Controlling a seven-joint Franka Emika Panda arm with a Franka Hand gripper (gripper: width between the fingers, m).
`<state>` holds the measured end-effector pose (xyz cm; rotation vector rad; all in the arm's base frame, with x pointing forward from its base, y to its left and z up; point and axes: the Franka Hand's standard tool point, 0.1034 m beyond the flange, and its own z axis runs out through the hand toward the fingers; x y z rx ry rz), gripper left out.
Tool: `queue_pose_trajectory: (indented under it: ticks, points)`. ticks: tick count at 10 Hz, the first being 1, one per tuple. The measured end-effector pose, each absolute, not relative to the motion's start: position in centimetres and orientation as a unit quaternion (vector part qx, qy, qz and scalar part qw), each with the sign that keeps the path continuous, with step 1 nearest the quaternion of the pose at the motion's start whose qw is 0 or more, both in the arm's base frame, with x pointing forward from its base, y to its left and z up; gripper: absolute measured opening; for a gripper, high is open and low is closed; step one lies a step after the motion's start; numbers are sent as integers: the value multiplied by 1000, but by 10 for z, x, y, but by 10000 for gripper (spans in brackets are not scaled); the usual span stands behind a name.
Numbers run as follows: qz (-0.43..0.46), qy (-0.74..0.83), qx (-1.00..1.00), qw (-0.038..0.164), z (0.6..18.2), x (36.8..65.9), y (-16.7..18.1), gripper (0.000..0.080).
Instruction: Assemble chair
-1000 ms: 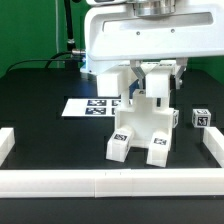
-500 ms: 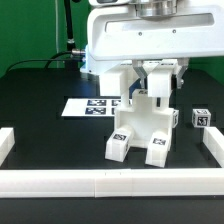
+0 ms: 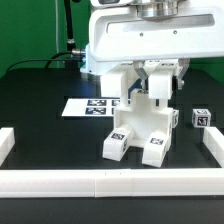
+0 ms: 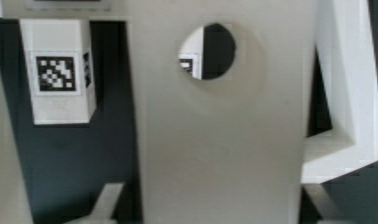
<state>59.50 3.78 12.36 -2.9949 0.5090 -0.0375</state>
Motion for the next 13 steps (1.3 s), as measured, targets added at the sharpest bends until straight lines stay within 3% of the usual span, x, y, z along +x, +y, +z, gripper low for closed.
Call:
queue_pose_trajectory:
  ticks: [5,13]
  points:
    - [13,230,-971,57,139,589,44,284]
    - [6,240,-970,48,129,584,36,284]
